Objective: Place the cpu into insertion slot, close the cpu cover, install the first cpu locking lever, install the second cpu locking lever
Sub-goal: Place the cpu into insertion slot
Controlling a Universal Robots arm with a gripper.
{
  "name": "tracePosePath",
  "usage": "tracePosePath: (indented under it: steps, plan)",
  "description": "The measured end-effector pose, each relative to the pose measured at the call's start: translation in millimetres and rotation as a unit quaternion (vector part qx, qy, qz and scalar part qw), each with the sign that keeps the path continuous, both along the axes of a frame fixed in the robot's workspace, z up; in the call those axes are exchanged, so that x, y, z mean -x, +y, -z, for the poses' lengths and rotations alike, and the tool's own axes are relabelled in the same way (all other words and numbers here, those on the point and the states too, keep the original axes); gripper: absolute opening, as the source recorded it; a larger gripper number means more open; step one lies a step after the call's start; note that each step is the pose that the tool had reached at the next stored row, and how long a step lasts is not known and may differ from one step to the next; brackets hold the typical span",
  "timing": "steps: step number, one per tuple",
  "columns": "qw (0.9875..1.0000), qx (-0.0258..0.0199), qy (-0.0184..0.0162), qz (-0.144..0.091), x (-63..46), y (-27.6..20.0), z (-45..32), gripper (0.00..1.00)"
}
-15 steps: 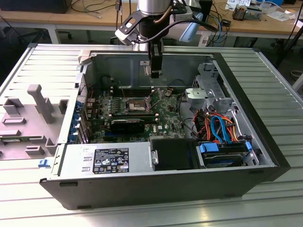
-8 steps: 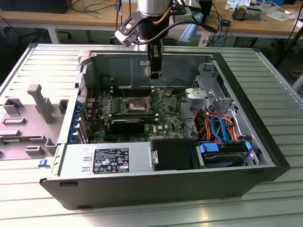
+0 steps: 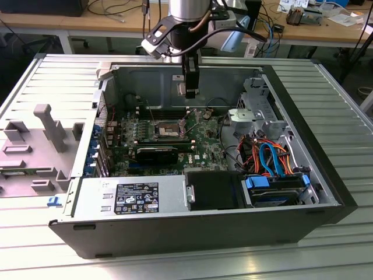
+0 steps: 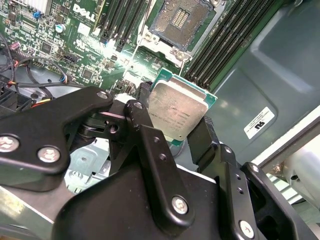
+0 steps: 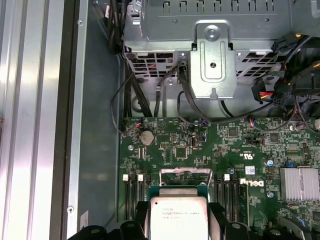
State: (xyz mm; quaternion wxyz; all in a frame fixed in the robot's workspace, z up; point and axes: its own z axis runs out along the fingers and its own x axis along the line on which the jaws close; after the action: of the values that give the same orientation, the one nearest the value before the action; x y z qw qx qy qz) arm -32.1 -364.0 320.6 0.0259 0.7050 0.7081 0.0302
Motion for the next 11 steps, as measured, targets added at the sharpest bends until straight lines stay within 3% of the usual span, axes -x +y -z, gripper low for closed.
tracePosePath:
  steps: [11]
  plan:
    - [1.0,0.0002,0.0001,0.0,0.3,-3.9,0.9,0.55]
